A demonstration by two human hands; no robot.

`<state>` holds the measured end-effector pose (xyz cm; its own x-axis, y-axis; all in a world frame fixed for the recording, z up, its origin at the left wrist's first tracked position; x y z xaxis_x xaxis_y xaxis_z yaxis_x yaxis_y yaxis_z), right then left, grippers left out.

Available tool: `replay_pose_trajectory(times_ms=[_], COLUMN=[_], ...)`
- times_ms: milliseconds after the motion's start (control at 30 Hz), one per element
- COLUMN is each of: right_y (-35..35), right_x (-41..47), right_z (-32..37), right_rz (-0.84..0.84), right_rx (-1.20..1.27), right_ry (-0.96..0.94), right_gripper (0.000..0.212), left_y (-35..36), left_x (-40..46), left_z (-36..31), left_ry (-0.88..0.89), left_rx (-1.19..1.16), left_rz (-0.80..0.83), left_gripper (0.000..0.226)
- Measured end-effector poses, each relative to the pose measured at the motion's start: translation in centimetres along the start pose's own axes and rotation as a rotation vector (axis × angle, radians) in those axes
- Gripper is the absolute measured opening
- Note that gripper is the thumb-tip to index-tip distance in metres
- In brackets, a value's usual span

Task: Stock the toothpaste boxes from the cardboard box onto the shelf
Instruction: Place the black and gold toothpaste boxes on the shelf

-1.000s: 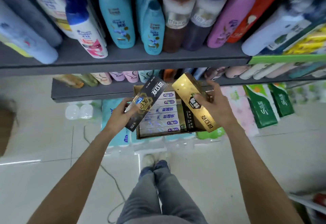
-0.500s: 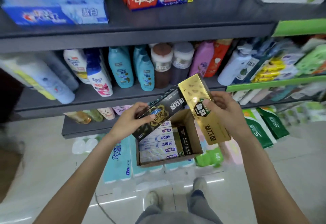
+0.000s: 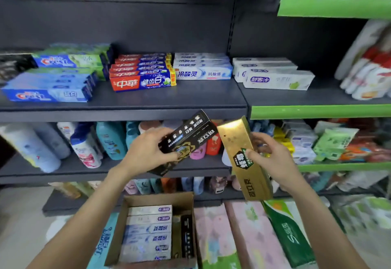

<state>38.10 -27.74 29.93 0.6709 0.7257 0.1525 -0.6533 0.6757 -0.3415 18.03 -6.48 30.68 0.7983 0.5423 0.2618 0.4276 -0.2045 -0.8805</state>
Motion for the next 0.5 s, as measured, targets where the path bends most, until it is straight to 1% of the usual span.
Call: replay_pose_trajectory(times_ms=[67, 133, 233, 333, 400, 467, 500], right_y=[-1.0, -1.4, -0.8, 0.8, 2.1, 3.6, 4.6], right_x=[0.8, 1.8, 3.0, 3.7, 3.9, 3.8, 3.6], right_z=[0.0, -0.1, -0.1, 0.7, 1.8, 3.1, 3.9], right_rz=[0.015, 0.016, 0.001, 0.013, 0.044, 0.099, 0.132], right_rx=[-0.020, -0.016, 0.060, 0.176, 0.298, 0.359, 0.351], right_ry=[-0.028, -0.031, 0.000, 0.033, 0.060, 0.058, 0.036], right_gripper=[0.035, 0.033, 0.032, 0.033, 0.046, 0.073, 0.085], left_y=[0.5, 1.0, 1.9, 1.6, 1.1, 0.2, -0.3], left_x=[0.6, 0.8, 0.9, 0.8, 0.5, -0.3, -0.9], left_z=[-1.0, -1.6, -1.2, -0.7, -0.3, 0.8, 1.8], left_ry=[-0.051, -0.139, -0.295, -0.356, -0.342, -0.311, -0.300], left_rx=[-0.168, -0.339, -0.501, -0.609, -0.638, -0.664, -0.678], left_rz=[-0.007, -0.018, -0.034, -0.087, -0.142, -0.170, -0.173], left_gripper=[0.062, 0.054, 0.056, 0.062, 0.063, 0.066, 0.069])
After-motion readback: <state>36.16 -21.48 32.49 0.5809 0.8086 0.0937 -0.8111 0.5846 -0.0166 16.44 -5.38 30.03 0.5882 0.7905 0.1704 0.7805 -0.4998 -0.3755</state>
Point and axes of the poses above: each hand's wrist, its own x-axis towards the middle knuckle, its own y-axis out of the palm, z = x × y, the point moved 1 cm from there along x, towards the middle knuckle, and after that the axes turned 8 degrees about x, right-handed, at the moved point
